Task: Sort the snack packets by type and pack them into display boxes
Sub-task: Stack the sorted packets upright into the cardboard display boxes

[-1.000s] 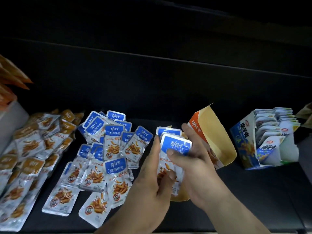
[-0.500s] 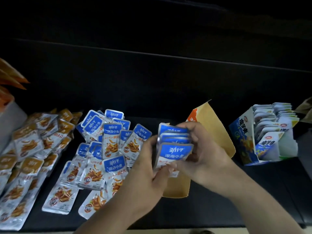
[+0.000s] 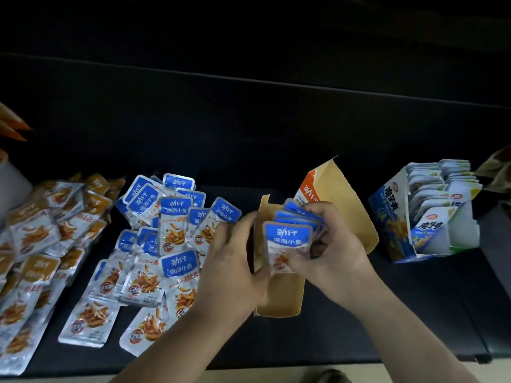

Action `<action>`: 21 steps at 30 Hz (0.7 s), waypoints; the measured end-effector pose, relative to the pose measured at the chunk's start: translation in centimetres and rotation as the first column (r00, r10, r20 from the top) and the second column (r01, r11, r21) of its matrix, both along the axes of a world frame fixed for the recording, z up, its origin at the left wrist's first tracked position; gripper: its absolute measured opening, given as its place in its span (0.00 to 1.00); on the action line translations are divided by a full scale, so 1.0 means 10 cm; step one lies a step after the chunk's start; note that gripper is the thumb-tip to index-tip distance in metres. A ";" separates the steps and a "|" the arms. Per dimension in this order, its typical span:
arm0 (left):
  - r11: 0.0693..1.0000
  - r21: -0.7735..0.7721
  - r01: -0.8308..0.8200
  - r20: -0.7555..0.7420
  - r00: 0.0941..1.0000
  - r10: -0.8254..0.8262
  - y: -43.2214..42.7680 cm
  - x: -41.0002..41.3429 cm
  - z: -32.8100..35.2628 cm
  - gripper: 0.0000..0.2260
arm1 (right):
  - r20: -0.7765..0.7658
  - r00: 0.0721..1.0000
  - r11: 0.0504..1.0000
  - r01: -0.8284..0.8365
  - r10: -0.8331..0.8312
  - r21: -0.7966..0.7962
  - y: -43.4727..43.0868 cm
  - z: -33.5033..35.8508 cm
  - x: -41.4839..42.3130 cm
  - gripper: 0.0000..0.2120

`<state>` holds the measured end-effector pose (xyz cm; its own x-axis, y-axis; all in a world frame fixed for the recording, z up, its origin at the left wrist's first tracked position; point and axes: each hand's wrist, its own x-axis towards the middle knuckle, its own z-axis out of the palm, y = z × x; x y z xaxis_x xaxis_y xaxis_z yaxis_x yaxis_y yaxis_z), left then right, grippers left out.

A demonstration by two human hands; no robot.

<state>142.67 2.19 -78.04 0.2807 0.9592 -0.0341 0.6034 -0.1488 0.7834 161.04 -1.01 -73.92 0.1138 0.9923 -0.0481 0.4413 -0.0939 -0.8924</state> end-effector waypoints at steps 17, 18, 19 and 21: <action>0.994 -0.108 -0.032 0.044 0.998 0.037 -0.21 -0.24 -0.36 0.21 | 0.586 0.796 0.980 0.046 -0.153 0.193 0.12 -0.50 -0.09 0.33; 0.995 -0.092 -0.032 0.040 0.999 0.036 -0.21 -0.24 -0.37 0.21 | 0.608 0.774 0.976 0.063 -0.179 0.208 0.12 -0.51 -0.08 0.34; 0.996 -0.081 -0.034 0.035 0.999 0.037 -0.21 -0.23 -0.38 0.21 | 0.621 0.758 0.973 0.078 -0.200 0.219 0.13 -0.51 -0.08 0.35; 0.996 -0.074 -0.043 0.036 0.998 0.046 -0.21 -0.23 -0.39 0.22 | 0.562 0.801 0.974 0.118 -0.208 0.193 0.15 -0.49 -0.07 0.39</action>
